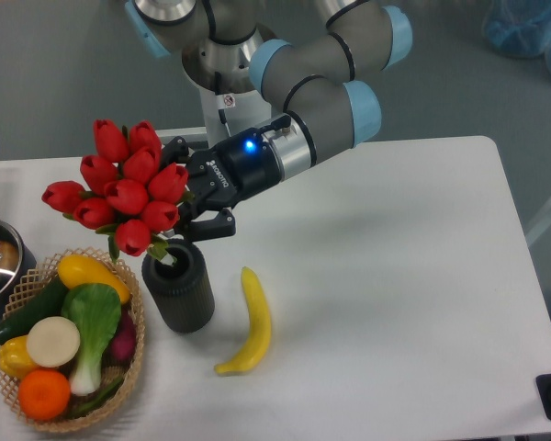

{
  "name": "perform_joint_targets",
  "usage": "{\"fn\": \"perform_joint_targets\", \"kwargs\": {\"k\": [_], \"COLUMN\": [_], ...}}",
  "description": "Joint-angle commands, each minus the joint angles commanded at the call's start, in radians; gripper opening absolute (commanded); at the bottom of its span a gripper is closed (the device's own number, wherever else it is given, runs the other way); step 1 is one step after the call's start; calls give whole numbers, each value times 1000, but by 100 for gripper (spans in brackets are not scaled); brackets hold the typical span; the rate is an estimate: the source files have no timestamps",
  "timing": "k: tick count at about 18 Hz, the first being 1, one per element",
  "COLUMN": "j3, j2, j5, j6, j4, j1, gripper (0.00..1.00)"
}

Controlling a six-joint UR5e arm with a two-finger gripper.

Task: Insert the flowers into the vase
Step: 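Lower the tulip stems into the black vase opening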

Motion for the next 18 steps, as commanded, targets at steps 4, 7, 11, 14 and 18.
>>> {"fn": "perform_joint_targets", "kwargs": {"k": [4,7,11,14,18], "j3": [-12,-37,-68,-69,-78], "j2": [-15,-20,-23,-37,-41], "j5": [0,2,2,3,3], "j6": [35,52,117,126,144], "j4": [0,2,0,2,2], "j1": [-2,5,9,11,11], "gripper": [49,49,49,49,49]}}
